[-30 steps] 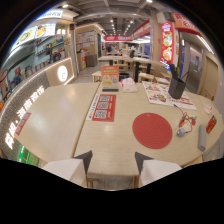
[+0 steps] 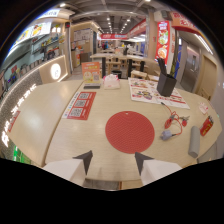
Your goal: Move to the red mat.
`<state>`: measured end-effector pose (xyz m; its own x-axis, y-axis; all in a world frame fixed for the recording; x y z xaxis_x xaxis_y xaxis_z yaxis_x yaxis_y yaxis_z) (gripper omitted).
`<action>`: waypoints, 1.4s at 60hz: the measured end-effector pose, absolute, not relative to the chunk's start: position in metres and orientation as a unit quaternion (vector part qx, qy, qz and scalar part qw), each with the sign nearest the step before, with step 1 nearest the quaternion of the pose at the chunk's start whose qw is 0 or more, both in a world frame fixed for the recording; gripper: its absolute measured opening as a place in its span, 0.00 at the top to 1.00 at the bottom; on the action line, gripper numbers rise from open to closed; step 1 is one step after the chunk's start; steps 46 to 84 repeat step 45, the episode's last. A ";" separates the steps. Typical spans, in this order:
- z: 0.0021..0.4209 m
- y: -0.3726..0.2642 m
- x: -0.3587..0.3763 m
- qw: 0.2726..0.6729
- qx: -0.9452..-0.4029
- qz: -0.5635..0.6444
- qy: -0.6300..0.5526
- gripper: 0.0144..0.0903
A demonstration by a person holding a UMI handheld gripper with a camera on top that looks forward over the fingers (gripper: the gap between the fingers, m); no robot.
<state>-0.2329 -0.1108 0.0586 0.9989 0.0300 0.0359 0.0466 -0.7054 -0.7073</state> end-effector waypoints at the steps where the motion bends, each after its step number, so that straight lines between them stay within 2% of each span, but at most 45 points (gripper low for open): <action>1: 0.057 -0.108 -0.229 0.383 -0.924 -0.012 -0.020 0.08; 12: 0.042 -0.067 -0.196 0.385 -0.923 -0.011 -0.022 0.09; 32: 0.027 -0.002 -0.184 0.387 -0.921 0.005 -0.035 0.09; 84: 0.032 0.005 -0.182 0.395 -0.918 0.007 -0.038 0.08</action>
